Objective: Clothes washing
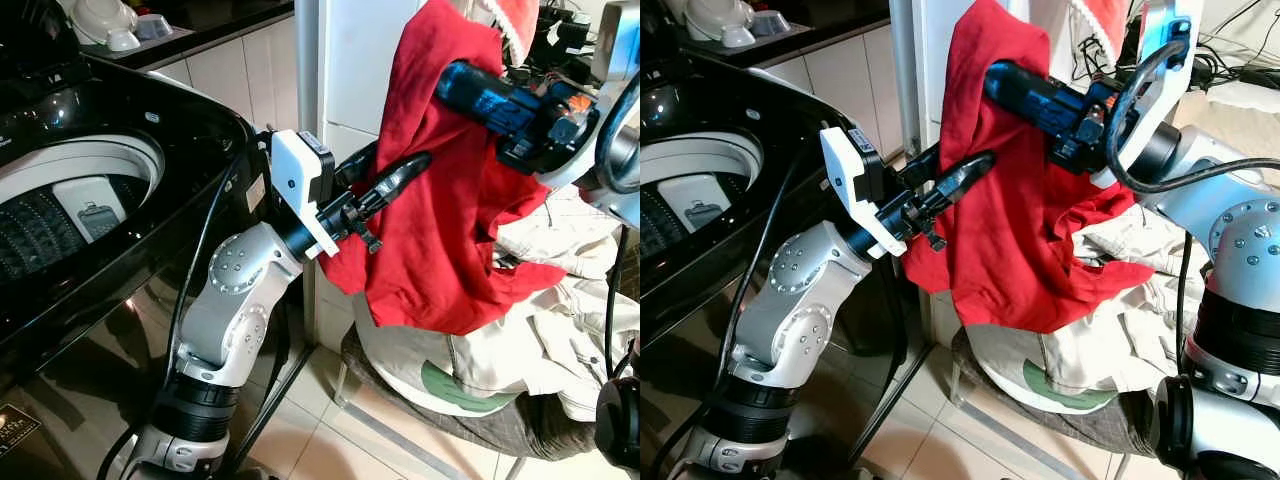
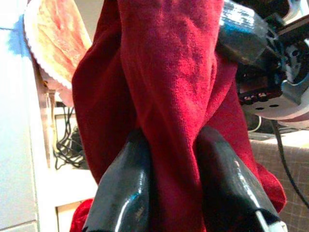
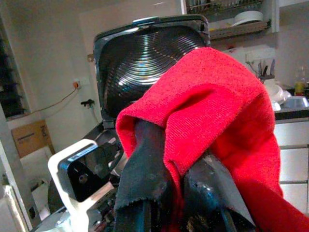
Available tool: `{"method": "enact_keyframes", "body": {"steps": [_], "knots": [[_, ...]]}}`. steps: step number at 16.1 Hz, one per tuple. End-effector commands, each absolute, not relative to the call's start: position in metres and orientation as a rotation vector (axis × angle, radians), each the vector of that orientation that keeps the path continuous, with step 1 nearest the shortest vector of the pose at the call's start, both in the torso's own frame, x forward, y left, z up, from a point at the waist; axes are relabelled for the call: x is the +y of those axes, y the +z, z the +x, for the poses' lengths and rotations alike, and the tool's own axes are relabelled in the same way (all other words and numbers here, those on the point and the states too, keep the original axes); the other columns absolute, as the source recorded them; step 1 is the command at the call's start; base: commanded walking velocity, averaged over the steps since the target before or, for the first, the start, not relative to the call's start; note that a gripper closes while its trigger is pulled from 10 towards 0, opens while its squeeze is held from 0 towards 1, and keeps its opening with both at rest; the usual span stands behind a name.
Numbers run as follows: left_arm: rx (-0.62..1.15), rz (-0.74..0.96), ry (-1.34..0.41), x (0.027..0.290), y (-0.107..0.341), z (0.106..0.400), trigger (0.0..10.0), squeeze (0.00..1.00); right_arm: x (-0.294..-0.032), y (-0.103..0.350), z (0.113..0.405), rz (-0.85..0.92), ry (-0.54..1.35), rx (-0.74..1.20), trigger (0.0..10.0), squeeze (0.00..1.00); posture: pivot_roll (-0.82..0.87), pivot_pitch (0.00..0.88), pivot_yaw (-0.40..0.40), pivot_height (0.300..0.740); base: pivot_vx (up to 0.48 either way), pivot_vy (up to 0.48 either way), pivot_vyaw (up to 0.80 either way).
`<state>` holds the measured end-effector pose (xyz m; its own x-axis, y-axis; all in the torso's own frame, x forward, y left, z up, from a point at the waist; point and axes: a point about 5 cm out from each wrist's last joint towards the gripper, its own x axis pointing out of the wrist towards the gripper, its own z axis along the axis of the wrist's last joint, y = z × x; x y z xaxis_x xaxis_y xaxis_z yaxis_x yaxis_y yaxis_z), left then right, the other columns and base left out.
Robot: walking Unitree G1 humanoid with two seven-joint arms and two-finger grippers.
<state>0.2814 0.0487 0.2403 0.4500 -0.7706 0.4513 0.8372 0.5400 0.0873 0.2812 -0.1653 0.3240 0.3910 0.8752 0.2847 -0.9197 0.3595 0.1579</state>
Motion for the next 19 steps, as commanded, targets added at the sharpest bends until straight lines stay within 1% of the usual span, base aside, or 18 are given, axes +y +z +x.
{"method": "enact_keyframes", "body": {"steps": [1, 9, 10, 11, 14, 15, 16, 17, 18, 19], "knots": [[-0.487, -0.136, -0.974, 0.052, 0.243, 0.283, 0.0, 0.00, -0.167, 0.329, 0.278, 0.280, 1.160, -0.190, 0.0, 0.00, -0.08, 0.000, 0.017, 0.740, 0.000, 0.000, 0.00], [-0.509, -0.101, -0.846, 0.073, 0.247, 0.295, 0.0, 0.00, -0.167, 0.326, 0.278, 0.251, 1.145, -0.184, 0.0, 0.00, -0.08, 0.000, 0.017, 0.740, 0.000, 0.000, 0.00], [-0.517, -0.093, -0.814, 0.077, 0.250, 0.299, 0.0, 0.00, -0.169, 0.325, 0.281, 0.242, 1.103, -0.186, 10.0, 1.00, -0.08, 0.000, 0.024, 0.740, 0.000, 0.000, 0.00], [-0.527, -0.082, -0.781, 0.083, 0.253, 0.302, 0.0, 0.00, -0.171, 0.324, 0.283, 0.253, 1.075, -0.183, 10.0, 1.00, -0.08, 0.000, 0.029, 0.740, 0.000, 0.000, 0.00], [-0.556, -0.035, -0.704, 0.096, 0.262, 0.312, 0.0, 0.00, -0.172, 0.323, 0.279, 0.253, 1.083, -0.186, 10.0, 1.00, -0.08, 0.000, 0.033, 0.740, 0.000, 0.000, 0.00], [-0.602, 0.045, -0.600, 0.117, 0.281, 0.328, 0.0, 0.00, -0.172, 0.321, 0.278, 0.215, 1.066, -0.193, 10.0, 0.00, -0.07, 0.000, 0.040, 0.740, 0.000, 0.000, 0.00], [-0.666, 0.129, -0.482, 0.143, 0.309, 0.343, 0.0, 0.00, -0.170, 0.319, 0.275, 0.190, 1.064, -0.203, 10.0, 0.00, -0.07, 0.000, 0.045, 0.740, 0.000, 0.000, 0.00], [-0.693, 0.173, -0.438, 0.153, 0.321, 0.347, 0.0, 0.00, -0.169, 0.319, 0.274, 0.185, 1.069, -0.206, 10.0, 0.00, -0.07, 0.000, 0.045, 0.740, 0.000, 0.000, 0.00], [-0.752, 0.277, -0.335, 0.173, 0.349, 0.353, 0.0, 0.00, -0.167, 0.318, 0.272, 0.178, 1.079, -0.211, 10.0, 0.00, -0.07, 0.000, 0.050, 0.740, 0.000, 0.000, 0.00], [-0.794, 0.340, -0.255, 0.186, 0.369, 0.354, 0.0, 0.00, -0.166, 0.318, 0.271, 0.176, 1.080, -0.212, 10.0, 0.00, -0.07, 0.000, 0.052, 0.740, 0.000, 0.000, 0.00]]}}
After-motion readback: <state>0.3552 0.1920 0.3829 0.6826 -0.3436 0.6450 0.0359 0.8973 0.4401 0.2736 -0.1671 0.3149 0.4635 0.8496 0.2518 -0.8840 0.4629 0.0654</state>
